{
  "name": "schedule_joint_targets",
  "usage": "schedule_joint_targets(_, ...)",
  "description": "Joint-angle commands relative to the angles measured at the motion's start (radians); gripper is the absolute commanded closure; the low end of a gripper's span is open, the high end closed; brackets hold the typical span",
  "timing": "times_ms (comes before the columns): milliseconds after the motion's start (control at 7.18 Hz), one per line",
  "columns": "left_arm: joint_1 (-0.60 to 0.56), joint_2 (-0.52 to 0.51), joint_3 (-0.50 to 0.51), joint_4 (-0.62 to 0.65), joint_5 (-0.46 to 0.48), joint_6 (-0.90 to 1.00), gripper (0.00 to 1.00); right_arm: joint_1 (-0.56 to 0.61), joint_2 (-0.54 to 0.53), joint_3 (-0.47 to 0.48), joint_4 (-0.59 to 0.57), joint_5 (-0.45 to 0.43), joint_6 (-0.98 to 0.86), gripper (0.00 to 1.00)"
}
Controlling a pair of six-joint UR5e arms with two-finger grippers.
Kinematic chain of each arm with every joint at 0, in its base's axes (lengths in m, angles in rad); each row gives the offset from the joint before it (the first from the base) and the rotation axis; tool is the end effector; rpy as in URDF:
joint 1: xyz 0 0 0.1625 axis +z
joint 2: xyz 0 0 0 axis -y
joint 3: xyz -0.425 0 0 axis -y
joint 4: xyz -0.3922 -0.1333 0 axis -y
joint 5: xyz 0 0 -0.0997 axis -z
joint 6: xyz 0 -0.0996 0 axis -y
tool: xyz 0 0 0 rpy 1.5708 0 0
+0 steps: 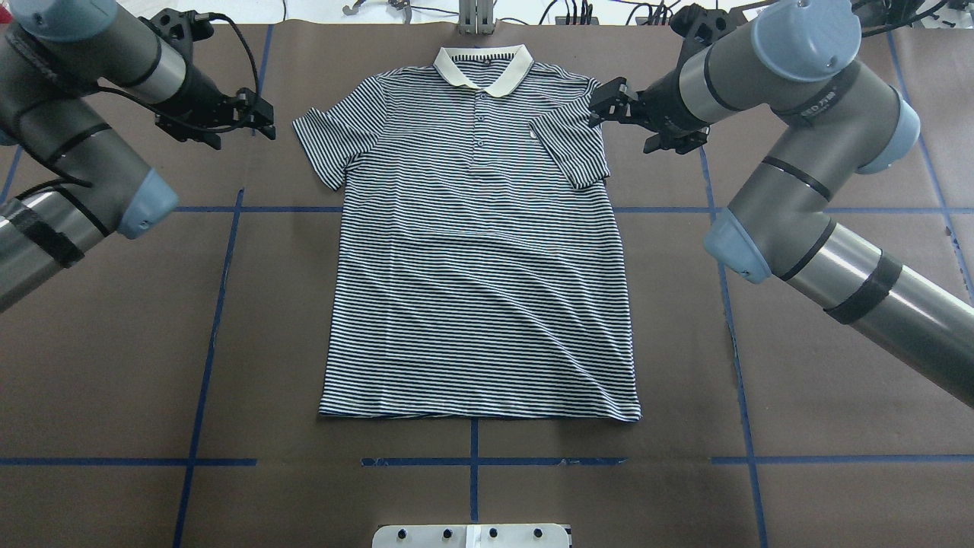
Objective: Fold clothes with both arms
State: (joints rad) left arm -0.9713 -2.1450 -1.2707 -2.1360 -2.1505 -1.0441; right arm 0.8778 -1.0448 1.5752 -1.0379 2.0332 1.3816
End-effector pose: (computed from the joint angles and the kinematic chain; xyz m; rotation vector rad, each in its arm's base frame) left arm 0.3508 -0.6529 0.3946 0.1557 0.9666 -0.1654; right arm -0.3648 -0.5784 0.2878 0.1717 -1.1150 0.3690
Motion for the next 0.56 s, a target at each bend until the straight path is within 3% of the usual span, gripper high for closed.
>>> schedule_joint_targets(0,0.045,-0.062,0.143,-0.134,0.109,-0.074,0.10,0.003,-0.033,0.012,0.004,-0.007,-0.041,0.00)
schedule_joint_targets(279,0.085,-0.114,0.261,-0.218,0.217,-0.079,0.33,-0.002,-0.034,0.011,0.005,-0.010,-0.044,0.00)
schedule_joint_targets(418,0.088,-0.124,0.292,-0.235,0.224,-0.079,0.40,-0.003,-0.035,0.005,0.007,-0.010,-0.045,0.00)
